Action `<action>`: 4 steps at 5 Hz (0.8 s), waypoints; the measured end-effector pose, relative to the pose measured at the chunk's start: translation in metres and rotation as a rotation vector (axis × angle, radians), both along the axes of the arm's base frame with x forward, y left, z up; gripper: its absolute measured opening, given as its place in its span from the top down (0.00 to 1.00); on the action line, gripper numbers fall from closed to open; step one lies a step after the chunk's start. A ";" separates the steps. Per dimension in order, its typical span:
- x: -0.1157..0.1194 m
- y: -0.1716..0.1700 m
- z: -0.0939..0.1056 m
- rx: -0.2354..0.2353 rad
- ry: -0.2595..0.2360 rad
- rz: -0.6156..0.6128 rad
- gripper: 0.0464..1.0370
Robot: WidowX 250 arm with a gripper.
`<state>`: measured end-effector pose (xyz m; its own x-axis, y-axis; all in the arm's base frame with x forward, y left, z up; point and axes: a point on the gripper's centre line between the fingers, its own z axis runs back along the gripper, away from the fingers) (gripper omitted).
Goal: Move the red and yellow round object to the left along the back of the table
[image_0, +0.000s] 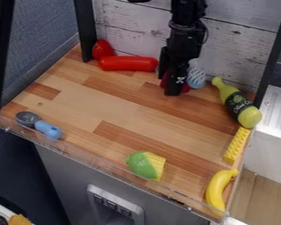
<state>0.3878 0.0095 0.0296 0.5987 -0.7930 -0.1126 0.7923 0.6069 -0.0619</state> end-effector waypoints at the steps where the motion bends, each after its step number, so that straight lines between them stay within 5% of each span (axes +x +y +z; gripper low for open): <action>1: -0.003 0.011 0.009 0.007 -0.008 0.089 0.04; 3: -0.016 0.026 0.010 0.035 -0.001 0.349 0.04; 4: -0.015 0.027 0.010 0.043 -0.011 0.386 0.04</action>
<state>0.3727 0.0365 0.0395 0.8538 -0.5035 -0.1324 0.5053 0.8627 -0.0225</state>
